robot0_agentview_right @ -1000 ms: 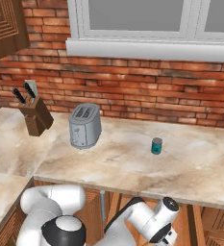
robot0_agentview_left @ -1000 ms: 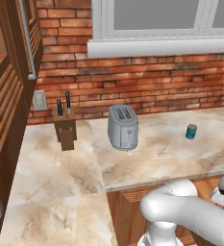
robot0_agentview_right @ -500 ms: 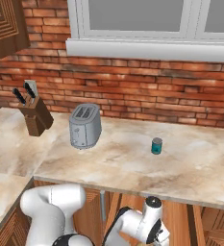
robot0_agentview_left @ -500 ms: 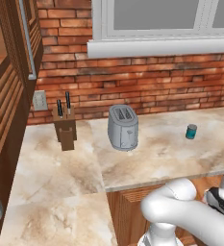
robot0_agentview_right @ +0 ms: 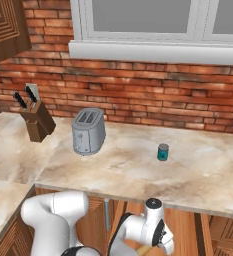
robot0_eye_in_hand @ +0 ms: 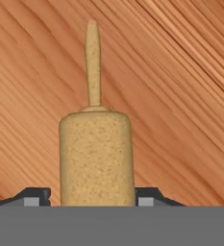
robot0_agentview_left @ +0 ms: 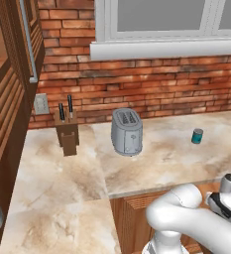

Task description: Pick the rolling pin from the drawer and place it on the counter.

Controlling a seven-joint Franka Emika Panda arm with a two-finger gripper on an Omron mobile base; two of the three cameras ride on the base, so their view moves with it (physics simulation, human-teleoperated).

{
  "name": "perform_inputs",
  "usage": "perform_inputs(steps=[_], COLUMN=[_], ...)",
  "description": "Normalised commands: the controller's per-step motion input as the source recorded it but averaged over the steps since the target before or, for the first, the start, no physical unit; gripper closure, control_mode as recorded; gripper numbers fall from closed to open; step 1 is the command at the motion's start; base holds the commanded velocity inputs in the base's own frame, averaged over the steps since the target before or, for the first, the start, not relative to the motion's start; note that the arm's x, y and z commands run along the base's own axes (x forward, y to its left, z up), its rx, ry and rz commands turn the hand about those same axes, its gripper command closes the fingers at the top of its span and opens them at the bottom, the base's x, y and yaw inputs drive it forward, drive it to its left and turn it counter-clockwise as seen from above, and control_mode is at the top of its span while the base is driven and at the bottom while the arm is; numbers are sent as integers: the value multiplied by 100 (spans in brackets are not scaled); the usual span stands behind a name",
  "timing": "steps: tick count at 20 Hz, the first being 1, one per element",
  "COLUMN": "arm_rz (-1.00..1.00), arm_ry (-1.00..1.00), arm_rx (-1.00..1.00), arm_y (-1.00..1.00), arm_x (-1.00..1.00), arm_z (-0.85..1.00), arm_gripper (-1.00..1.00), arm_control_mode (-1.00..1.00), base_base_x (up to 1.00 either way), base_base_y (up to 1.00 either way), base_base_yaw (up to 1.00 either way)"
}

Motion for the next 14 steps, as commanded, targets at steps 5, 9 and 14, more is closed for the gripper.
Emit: perform_inputs(steps=[5, 9, 14], arm_rz=[0, 0, -3], arm_ry=[25, 15, 17], arm_rx=[0, 6, 13], arm_y=[-39, -39, -63], arm_x=[-77, -40, -29], arm_z=[-53, 34, 100], arm_gripper=[100, 100, 100], arm_control_mode=[-100, -100, -100], base_base_x=[0, 0, 0], base_base_y=[0, 0, 0], base_base_yaw=[0, 0, 0])
